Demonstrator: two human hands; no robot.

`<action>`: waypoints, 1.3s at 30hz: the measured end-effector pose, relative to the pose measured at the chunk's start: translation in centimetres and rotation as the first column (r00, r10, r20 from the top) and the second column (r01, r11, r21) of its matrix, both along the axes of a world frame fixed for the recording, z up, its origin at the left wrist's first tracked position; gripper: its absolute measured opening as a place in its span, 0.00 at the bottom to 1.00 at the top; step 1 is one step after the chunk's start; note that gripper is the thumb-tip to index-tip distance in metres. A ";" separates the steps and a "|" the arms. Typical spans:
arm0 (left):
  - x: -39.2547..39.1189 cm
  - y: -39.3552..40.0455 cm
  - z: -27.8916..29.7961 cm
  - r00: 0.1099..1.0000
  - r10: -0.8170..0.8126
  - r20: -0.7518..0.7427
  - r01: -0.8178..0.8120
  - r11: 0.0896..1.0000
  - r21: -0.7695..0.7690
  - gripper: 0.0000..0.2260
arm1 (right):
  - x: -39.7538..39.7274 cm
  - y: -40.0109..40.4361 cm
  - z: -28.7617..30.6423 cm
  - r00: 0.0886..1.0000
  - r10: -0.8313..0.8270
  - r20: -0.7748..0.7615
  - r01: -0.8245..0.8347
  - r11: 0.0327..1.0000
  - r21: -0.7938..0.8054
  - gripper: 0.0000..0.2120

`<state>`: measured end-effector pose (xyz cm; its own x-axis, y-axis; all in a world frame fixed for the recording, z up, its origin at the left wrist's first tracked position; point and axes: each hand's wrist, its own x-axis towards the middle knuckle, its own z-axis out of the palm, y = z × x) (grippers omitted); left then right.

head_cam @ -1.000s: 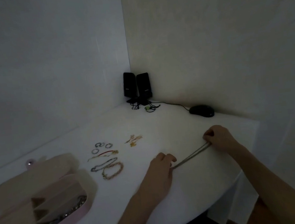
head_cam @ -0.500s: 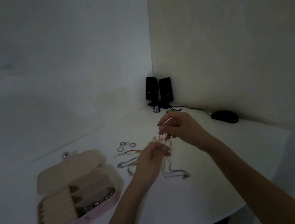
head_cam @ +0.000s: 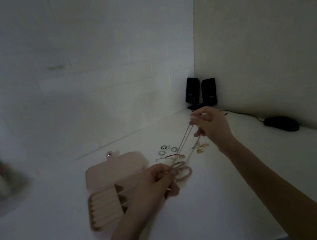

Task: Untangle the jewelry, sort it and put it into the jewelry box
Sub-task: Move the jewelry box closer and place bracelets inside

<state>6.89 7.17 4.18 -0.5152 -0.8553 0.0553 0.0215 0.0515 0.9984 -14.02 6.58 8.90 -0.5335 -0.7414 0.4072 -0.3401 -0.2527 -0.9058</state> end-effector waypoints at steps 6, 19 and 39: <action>4.2 -1.9 -0.7 0.947 0.311 0.077 -0.296 0.941 -0.165 0.05 | 1.1 -1.2 -1.5 0.987 -0.015 0.158 0.020 0.999 -0.028 0.01; 8.9 -1.3 -1.3 0.832 0.448 0.327 -0.210 0.801 -0.561 0.17 | 4.0 -2.0 -1.1 0.969 0.128 0.214 -0.104 0.987 -0.119 0.01; 10.1 -1.3 1.6 0.888 0.244 0.389 -0.018 0.865 -0.502 0.18 | 14.3 0.6 2.0 0.757 0.625 0.190 -0.600 0.781 -0.175 0.04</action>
<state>17.01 5.85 5.81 -0.4680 -0.8410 0.2713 -0.4399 0.4880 0.7539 0.25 7.20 10.95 -0.0643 -0.9045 0.4215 0.1274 -0.4264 -0.8955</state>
